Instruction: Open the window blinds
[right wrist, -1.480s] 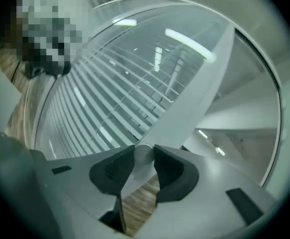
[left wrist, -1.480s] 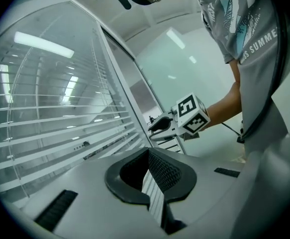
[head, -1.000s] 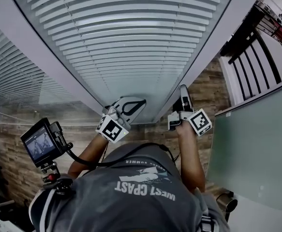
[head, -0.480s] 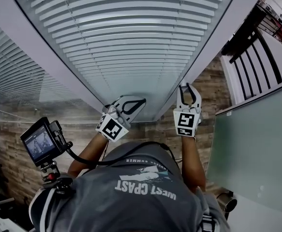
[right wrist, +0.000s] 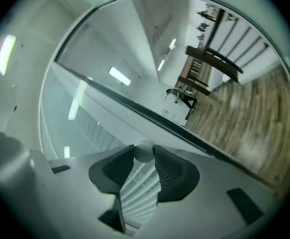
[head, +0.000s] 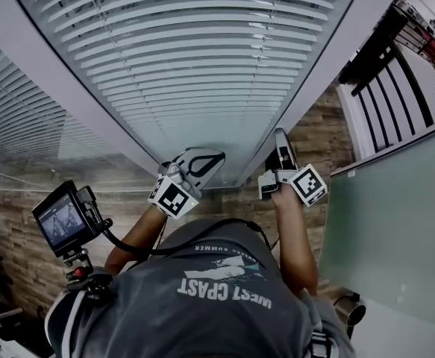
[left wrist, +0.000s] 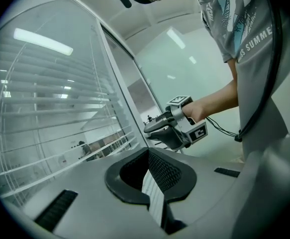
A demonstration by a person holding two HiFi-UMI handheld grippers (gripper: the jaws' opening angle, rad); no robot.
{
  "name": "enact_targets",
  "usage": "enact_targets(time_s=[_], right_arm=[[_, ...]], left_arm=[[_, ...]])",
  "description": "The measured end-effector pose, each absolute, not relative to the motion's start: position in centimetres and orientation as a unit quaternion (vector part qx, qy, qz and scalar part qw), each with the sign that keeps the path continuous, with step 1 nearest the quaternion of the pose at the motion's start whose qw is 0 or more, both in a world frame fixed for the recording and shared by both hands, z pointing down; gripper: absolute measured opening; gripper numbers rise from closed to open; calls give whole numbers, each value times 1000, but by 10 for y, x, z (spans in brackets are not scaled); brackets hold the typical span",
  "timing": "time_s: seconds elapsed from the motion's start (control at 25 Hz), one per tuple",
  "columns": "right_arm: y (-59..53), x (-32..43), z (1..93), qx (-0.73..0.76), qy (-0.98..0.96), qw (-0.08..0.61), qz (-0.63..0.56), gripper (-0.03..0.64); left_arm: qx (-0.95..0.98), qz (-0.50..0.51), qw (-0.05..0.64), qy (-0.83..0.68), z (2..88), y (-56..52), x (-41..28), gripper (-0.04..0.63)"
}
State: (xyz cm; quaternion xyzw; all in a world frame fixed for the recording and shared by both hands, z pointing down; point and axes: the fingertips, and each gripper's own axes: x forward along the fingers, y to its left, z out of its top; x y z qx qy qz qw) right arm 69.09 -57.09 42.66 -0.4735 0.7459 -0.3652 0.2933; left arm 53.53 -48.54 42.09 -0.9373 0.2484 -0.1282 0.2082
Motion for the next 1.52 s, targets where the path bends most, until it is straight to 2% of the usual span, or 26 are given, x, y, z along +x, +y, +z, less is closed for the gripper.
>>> enact_targets(time_s=[0.08, 0.2, 0.24, 0.28, 0.36, 0.44, 0.48, 0.56, 0.68, 0.76, 0.84, 1.52], right_arm=[[-567, 686, 424, -525, 804, 152, -235, 123], [-561, 677, 423, -586, 790, -162, 80, 132], [-561, 673, 423, -579, 761, -242, 164, 130], [-562, 670, 423, -568, 732, -300, 227, 130], [-565, 667, 425, -555, 694, -354, 291, 127], [-566, 668, 424, -568, 709, -324, 265, 122], [-566, 670, 423, -581, 736, -273, 215, 121], [-567, 677, 421, -601, 788, -117, 61, 121], [-568, 689, 421, -573, 775, 164, -211, 121], [-568, 694, 425, -531, 728, 285, -328, 121], [-567, 696, 427, -517, 710, 312, -362, 121], [-569, 694, 423, -510, 737, 293, -332, 121]], left_arm=[[-937, -127, 209, 248, 420, -485, 536, 3], [-936, -127, 211, 251, 419, -487, 534, 3], [-936, -127, 210, 253, 419, -488, 532, 3], [-935, -128, 210, 254, 419, -489, 531, 3], [-935, -131, 208, 257, 421, -489, 529, 3], [-934, -132, 207, 258, 422, -489, 527, 3], [-934, -132, 207, 259, 423, -489, 527, 3], [-934, -132, 208, 260, 425, -490, 526, 3], [-934, -130, 210, 259, 427, -490, 526, 3], [-935, -132, 205, 259, 424, -490, 528, 3], [-935, -131, 205, 257, 423, -489, 529, 3], [-936, -131, 206, 254, 423, -489, 531, 3]])
